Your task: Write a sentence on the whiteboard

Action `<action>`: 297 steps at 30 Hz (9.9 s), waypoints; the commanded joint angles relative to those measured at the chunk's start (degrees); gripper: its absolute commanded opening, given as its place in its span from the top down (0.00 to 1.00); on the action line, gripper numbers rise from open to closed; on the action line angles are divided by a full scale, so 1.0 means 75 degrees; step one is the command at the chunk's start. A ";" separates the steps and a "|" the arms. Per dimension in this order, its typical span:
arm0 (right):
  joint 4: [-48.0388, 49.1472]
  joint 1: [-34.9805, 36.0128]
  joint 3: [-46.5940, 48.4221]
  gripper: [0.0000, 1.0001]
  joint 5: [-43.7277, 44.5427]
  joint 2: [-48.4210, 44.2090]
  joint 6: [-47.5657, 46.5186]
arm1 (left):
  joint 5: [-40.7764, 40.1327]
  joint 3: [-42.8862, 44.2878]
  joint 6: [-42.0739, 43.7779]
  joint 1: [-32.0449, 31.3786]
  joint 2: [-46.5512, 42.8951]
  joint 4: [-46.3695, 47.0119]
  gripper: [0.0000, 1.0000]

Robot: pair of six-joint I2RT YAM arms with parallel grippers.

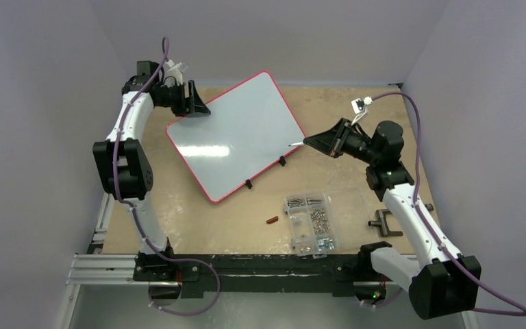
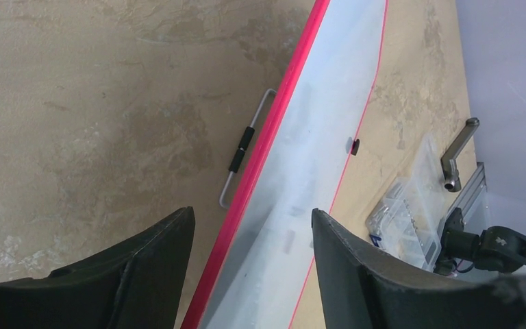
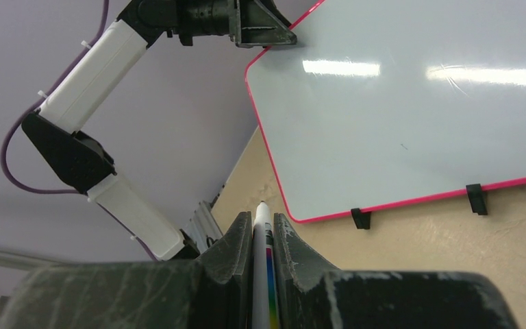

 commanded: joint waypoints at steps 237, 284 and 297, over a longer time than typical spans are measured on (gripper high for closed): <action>0.3468 0.5420 0.3594 1.00 0.5352 0.5443 -0.4961 | -0.0781 -0.0472 0.2902 -0.1636 -0.2048 -0.1181 1.00; 0.2599 0.5522 0.2792 1.00 0.6130 0.5276 -0.5017 | -0.0897 -0.0457 0.2928 -0.1659 -0.2121 -0.1208 1.00; 0.2519 0.5514 0.2605 1.00 0.5962 0.4765 -0.5113 | -0.0956 -0.0461 0.2960 -0.1683 -0.2129 -0.1250 1.00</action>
